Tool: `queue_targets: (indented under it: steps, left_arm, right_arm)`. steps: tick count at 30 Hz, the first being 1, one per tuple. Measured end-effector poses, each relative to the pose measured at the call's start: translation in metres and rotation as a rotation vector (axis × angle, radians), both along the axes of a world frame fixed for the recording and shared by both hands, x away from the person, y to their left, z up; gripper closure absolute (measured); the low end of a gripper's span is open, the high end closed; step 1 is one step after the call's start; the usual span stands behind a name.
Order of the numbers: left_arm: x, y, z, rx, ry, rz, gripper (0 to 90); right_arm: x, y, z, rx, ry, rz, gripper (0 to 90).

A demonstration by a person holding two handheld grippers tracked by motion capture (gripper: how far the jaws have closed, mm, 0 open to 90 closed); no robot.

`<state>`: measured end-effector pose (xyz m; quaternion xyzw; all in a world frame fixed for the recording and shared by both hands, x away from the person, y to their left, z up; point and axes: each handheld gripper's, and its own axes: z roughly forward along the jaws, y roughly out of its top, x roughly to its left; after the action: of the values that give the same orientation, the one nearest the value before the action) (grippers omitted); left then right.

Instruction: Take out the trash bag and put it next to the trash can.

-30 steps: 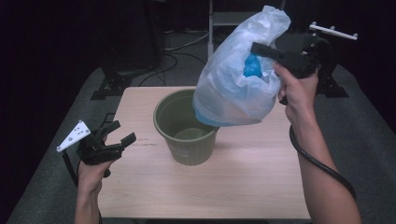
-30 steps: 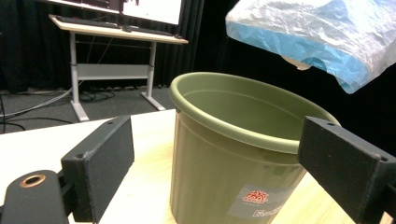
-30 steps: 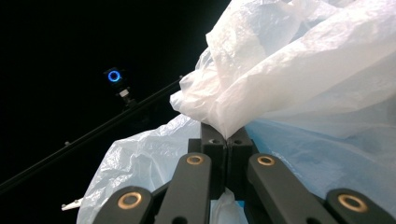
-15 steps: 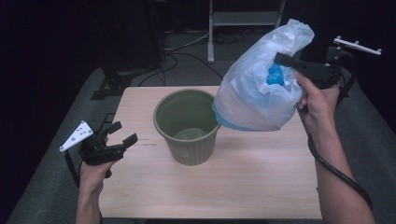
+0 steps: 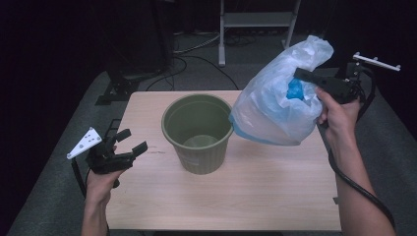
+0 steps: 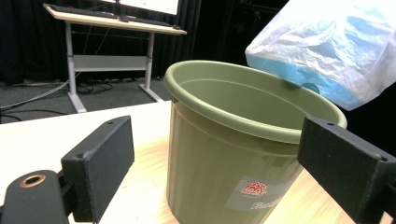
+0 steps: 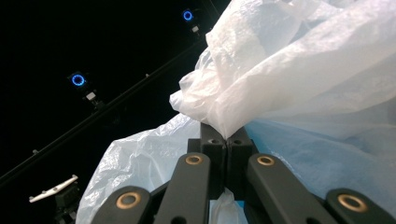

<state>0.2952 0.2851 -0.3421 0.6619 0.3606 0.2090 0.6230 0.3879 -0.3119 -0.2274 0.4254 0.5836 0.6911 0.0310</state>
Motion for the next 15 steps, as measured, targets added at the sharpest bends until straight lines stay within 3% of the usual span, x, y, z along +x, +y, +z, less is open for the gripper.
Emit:
queue_targets:
  steps: [9, 15]
  left_arm:
    - [0.0, 0.0, -0.001, 0.002, 0.003, -0.002, 9.7]
    - [0.0, -0.001, -0.001, 0.002, 0.002, -0.003, 9.8]
  right_arm:
    - [0.009, -0.004, -0.032, 0.002, 0.06, 0.0, 89.1]
    - [0.011, -0.008, -0.042, 0.007, 0.074, -0.006, 89.1]
